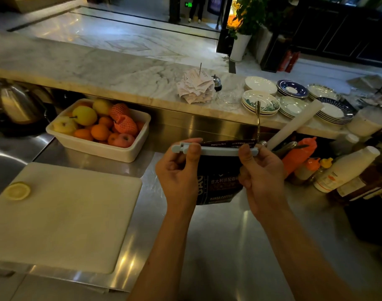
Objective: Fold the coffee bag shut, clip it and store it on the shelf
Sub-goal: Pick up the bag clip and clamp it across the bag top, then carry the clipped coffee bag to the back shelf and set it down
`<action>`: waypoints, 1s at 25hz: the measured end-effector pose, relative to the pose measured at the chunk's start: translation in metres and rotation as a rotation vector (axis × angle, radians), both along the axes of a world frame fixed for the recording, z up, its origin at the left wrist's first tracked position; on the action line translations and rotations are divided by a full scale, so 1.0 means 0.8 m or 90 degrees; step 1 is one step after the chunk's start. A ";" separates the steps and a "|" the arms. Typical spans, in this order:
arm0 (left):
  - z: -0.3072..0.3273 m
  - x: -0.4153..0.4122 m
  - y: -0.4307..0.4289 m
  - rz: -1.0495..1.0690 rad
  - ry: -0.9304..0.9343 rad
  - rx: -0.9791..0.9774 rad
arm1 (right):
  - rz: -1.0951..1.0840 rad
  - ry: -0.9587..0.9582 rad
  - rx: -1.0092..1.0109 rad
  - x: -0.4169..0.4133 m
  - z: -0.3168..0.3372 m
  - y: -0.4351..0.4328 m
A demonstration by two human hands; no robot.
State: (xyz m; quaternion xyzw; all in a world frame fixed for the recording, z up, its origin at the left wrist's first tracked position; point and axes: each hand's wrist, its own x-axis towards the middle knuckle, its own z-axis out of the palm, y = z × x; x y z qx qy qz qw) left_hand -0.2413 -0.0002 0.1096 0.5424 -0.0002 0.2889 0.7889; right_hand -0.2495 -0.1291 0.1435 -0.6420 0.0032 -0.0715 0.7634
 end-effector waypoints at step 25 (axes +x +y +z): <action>-0.014 -0.043 0.063 0.026 0.109 0.203 | 0.181 -0.018 -0.176 0.005 0.020 0.032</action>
